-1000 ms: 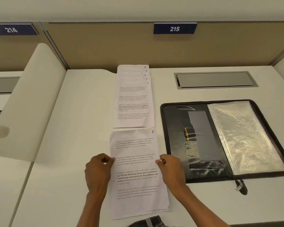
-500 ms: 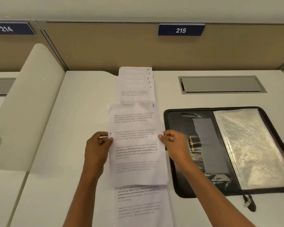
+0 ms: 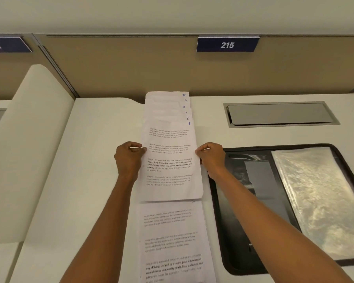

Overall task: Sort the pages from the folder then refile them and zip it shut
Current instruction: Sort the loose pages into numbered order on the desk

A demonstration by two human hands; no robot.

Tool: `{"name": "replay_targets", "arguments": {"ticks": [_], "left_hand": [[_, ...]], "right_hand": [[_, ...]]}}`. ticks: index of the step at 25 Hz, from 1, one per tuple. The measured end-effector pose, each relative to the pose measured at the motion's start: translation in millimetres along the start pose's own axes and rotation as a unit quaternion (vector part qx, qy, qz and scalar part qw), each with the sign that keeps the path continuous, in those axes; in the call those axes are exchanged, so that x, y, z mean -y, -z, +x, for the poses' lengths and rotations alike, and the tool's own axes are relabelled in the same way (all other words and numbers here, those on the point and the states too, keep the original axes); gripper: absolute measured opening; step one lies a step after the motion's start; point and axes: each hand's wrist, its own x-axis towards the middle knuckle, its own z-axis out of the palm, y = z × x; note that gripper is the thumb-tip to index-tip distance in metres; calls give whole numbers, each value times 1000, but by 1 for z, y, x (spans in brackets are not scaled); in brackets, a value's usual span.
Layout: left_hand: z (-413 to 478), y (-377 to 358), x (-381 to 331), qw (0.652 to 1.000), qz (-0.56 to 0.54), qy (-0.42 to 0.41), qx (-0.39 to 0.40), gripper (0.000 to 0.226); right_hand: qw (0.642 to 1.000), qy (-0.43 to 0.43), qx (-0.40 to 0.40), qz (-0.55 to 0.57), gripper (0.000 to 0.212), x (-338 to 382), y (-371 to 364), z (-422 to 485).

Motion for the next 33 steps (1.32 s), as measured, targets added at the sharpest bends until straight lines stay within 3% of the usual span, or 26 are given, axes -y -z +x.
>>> {"name": "replay_targets", "arguments": {"ticks": [13, 18, 21, 26, 30, 33], "left_hand": [[19, -17, 12, 997, 75, -1, -27, 21], [-1, -4, 38, 985, 138, -94, -48, 28], [-33, 10, 64, 979, 167, -98, -59, 28], [-106, 25, 94, 977, 196, -61, -62, 33], [-164, 34, 107, 972, 227, -29, -49, 43], [-199, 35, 113, 966, 259, 5, -26, 46]], "right_hand": [[994, -2, -25, -103, 5, -6, -21, 25], [992, 64, -44, -103, 12, -19, -4, -3], [987, 109, -62, -98, 8, -37, 7, -44], [984, 109, -24, -141, 9, -76, 15, -127], [973, 52, 27, -223, 29, -101, 21, -173], [965, 17, 73, -251, 25, -109, 27, -193]]}}
